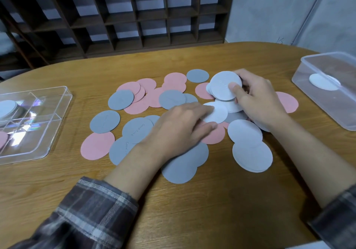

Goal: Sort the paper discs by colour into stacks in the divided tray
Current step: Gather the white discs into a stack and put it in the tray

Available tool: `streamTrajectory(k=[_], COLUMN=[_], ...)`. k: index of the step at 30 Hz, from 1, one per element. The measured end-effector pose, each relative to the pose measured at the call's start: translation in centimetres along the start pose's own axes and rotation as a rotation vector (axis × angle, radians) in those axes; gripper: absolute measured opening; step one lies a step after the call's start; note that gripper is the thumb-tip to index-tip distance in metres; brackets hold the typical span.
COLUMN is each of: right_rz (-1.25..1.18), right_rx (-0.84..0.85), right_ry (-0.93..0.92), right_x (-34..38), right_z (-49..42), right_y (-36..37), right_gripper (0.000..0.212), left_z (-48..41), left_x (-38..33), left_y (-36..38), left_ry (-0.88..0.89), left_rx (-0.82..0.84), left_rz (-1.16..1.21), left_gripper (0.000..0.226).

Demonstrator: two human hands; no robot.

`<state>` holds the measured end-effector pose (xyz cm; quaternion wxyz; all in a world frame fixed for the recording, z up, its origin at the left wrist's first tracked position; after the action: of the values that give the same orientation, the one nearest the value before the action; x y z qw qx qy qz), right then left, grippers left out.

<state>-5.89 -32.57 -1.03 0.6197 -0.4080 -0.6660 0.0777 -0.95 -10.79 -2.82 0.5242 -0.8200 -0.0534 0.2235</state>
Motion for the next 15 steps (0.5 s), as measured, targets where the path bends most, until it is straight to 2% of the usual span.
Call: streamTrajectory(k=[8,12,15], right_rz=[0.055,0.070,0.049], right_rx=[0.116,0.148,0.165], right_ry=[-0.088,-0.111,-0.117], right_x=[0.51,0.75,0.97], right_z=[0.60,0.71,0.87], right_y=[0.69,0.80,0.80], right_gripper=[0.023,0.024,0.026], left_z=[-0.05,0.12,0.21], left_x=[-0.10,-0.15,-0.21], left_y=[-0.37,-0.54,-0.73], left_ry=[-0.091,-0.053,-0.015], left_rx=[-0.113,-0.122,-0.198], left_rz=[-0.059,-0.109,-0.102], left_gripper=[0.051,0.039,0.030])
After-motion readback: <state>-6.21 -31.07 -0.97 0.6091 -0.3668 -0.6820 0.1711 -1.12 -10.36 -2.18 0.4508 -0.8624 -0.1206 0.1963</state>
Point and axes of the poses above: each hand's wrist, its own z-axis away from the middle knuckle, its own y-axis out of the palm, x = y × z, the point moved 1 cm from there along -z, towards the middle knuckle, and after that the axes turned 8 degrees about y, right-handed, at the moved point
